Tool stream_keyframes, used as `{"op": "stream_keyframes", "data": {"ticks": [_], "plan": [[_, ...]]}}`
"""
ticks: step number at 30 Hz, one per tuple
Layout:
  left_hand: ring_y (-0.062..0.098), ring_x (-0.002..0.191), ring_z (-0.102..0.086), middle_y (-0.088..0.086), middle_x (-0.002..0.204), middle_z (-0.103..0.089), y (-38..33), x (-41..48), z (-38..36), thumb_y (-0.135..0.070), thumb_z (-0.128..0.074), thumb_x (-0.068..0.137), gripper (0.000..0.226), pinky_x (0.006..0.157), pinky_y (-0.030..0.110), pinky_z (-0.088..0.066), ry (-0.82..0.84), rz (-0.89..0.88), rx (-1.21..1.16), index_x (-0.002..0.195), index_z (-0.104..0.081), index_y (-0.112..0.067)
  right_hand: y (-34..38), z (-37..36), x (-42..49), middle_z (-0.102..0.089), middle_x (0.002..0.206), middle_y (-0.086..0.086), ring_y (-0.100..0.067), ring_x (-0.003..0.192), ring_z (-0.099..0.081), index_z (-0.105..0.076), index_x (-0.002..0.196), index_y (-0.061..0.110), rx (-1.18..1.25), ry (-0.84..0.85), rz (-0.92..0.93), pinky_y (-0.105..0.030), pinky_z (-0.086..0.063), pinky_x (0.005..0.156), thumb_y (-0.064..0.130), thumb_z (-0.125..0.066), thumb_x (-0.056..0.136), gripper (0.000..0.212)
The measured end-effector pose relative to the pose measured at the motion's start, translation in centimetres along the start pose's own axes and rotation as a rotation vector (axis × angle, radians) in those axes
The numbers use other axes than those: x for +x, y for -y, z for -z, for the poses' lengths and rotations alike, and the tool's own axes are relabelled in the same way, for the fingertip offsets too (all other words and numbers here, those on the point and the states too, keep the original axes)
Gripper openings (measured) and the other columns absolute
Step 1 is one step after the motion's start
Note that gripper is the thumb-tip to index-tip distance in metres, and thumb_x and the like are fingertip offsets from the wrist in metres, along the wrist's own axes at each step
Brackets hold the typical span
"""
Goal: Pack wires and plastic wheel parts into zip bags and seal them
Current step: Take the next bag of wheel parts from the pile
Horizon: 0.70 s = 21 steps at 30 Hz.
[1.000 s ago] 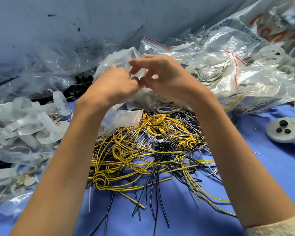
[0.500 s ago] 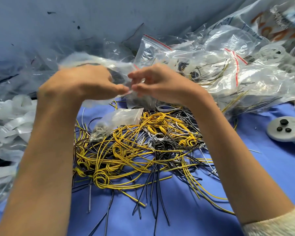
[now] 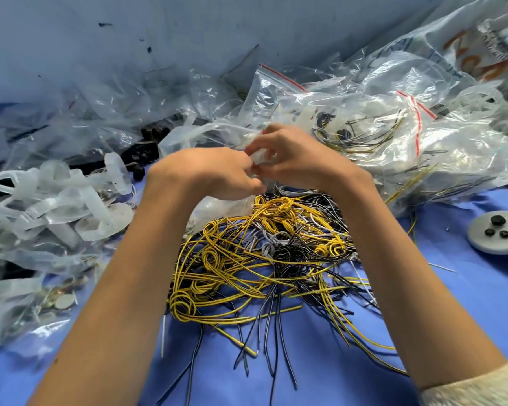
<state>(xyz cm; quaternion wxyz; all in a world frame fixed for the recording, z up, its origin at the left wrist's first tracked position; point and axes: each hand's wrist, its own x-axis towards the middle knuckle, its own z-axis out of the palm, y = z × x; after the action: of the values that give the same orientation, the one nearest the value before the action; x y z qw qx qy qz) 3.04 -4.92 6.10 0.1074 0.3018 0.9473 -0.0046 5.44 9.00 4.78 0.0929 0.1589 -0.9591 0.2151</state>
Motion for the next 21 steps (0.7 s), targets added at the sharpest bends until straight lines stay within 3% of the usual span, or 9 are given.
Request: {"op": "stream_keyframes", "data": {"ticks": [5, 8, 10, 11, 13, 15, 17, 19, 21], "plan": [[0.024, 0.133, -0.038, 0.007, 0.147, -0.041, 0.6, 0.5, -0.8, -0.045, -0.043, 0.096, 0.052, 0.103, 0.029, -0.03, 0.042, -0.045, -0.086, 0.142, -0.037, -0.023, 1.0, -0.9, 0.4, -0.041, 0.135, -0.01, -0.022, 0.123, -0.039, -0.066, 0.107, 0.014, -0.029, -0.228, 0.023, -0.021, -0.029, 0.097, 0.008, -0.059, 0.082, 0.026], [0.017, 0.132, -0.04, -0.002, 0.143, -0.046, 1.6, 0.0, -0.6, -0.046, -0.048, 0.093, 0.049, 0.109, 0.03, -0.03, 0.092, -0.074, -0.22, 0.138, -0.045, -0.027, 2.4, -1.7, 0.6, -0.053, 0.107, -0.015, -0.027, 0.102, -0.048, -0.067, 0.087, 0.004, -0.019, -0.55, 0.078, -0.026, -0.036, 0.083, 0.004, -0.059, 0.077, 0.013], [0.011, 0.118, -0.05, -0.006, 0.123, -0.059, 2.4, -0.1, -0.4, -0.038, -0.053, 0.092, 0.028, 0.102, 0.027, -0.039, 0.053, -0.138, -0.306, 0.119, -0.058, -0.03, 3.5, -1.5, 0.5, -0.054, 0.084, -0.013, -0.021, 0.077, -0.051, -0.064, 0.073, 0.0, 0.139, -0.599, 0.172, -0.026, -0.038, 0.067, -0.001, -0.055, 0.07, 0.009], [0.006, 0.106, -0.052, -0.01, 0.107, -0.063, 2.7, -0.3, -0.2, -0.029, -0.055, 0.091, 0.014, 0.093, 0.02, -0.043, 0.018, -0.173, -0.338, 0.103, -0.061, -0.033, 4.0, -1.2, 0.3, -0.053, 0.074, -0.01, -0.015, 0.067, -0.049, -0.062, 0.068, -0.001, 0.236, -0.524, 0.231, -0.023, -0.036, 0.061, -0.002, -0.054, 0.066, 0.009], [0.001, 0.087, -0.051, -0.017, 0.082, -0.061, 3.5, -0.8, 0.4, -0.012, -0.057, 0.084, 0.023, 0.074, 0.013, -0.046, -0.025, -0.232, -0.37, 0.078, -0.057, -0.034, 4.9, -0.6, 0.0, -0.052, 0.061, -0.011, -0.01, 0.059, -0.045, -0.062, 0.061, 0.0, 0.378, -0.204, 0.267, -0.024, -0.035, 0.055, 0.004, -0.053, 0.06, 0.01], [-0.011, 0.073, -0.054, -0.021, 0.072, -0.065, 4.5, -1.1, 0.7, -0.008, -0.062, 0.076, 0.025, 0.064, 0.009, -0.044, 0.032, -0.25, -0.429, 0.072, -0.061, -0.033, 5.5, -0.3, -0.3, -0.06, 0.06, -0.014, -0.01, 0.057, -0.053, -0.067, 0.062, 0.008, 0.411, 0.154, 0.213, -0.026, -0.041, 0.056, 0.011, -0.055, 0.062, 0.013], [-0.014, 0.082, -0.057, -0.024, 0.092, -0.069, 5.3, -1.1, 0.5, -0.004, -0.065, 0.08, 0.03, 0.069, 0.003, -0.043, 0.101, -0.276, -0.551, 0.099, -0.066, -0.027, 5.5, -0.3, -0.7, -0.071, 0.072, -0.005, -0.009, 0.066, -0.066, -0.075, 0.078, 0.012, 0.417, 0.388, 0.15, -0.021, -0.051, 0.065, 0.01, -0.057, 0.077, 0.017], [-0.008, 0.105, -0.055, -0.01, 0.124, -0.06, 5.8, -1.2, 0.6, -0.007, -0.06, 0.088, 0.043, 0.084, 0.003, -0.042, 0.091, -0.247, -0.701, 0.13, -0.051, -0.016, 6.1, -1.3, -0.8, -0.074, 0.093, -0.002, -0.011, 0.084, -0.068, -0.073, 0.101, 0.013, 0.312, 0.472, 0.155, -0.022, -0.052, 0.078, 0.013, -0.058, 0.088, 0.02], [-0.009, 0.111, -0.054, -0.01, 0.128, -0.059, 6.2, -1.6, 0.8, -0.022, -0.058, 0.083, 0.049, 0.09, 0.005, -0.042, 0.039, -0.241, -0.86, 0.13, -0.049, -0.021, 7.1, -3.5, -0.6, -0.069, 0.113, -0.004, -0.015, 0.102, -0.062, -0.065, 0.117, 0.011, 0.244, 0.474, 0.176, -0.028, -0.046, 0.091, 0.021, -0.056, 0.092, 0.028]]}}
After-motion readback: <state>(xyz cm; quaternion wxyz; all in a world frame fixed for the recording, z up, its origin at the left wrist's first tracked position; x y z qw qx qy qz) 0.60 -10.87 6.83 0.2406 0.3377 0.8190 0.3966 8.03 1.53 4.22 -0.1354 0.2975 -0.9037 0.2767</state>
